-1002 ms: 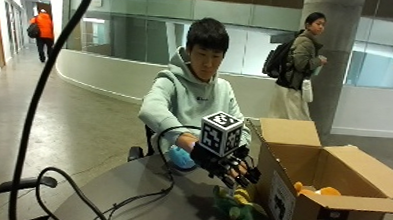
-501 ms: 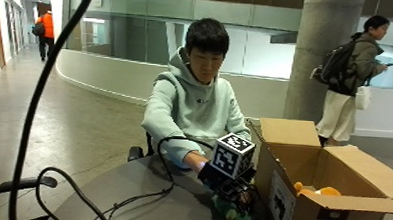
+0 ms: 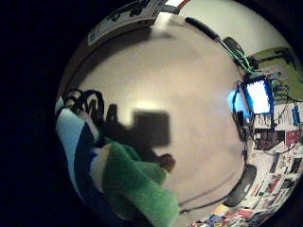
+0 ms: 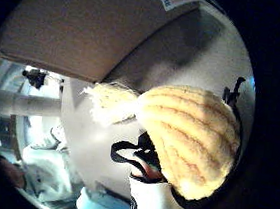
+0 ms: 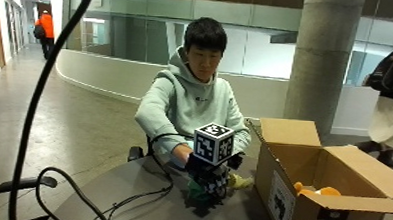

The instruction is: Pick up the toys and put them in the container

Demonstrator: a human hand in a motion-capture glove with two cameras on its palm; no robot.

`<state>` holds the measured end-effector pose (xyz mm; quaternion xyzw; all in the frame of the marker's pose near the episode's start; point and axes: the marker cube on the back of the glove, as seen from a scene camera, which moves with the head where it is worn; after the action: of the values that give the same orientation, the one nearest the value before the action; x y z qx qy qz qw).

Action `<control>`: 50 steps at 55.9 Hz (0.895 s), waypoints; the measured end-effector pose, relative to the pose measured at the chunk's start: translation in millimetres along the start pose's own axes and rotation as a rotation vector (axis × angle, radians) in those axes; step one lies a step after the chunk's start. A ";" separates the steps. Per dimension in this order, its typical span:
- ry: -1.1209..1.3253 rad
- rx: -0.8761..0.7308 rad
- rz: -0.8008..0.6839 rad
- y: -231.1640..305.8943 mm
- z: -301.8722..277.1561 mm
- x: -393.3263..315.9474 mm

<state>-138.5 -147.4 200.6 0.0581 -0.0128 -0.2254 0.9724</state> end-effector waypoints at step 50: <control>0.116 0.474 -0.048 -53.7 -332.7 -139.0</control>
<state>-269.8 -98.5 -136.0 0.2978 -0.0080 -0.2355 0.9251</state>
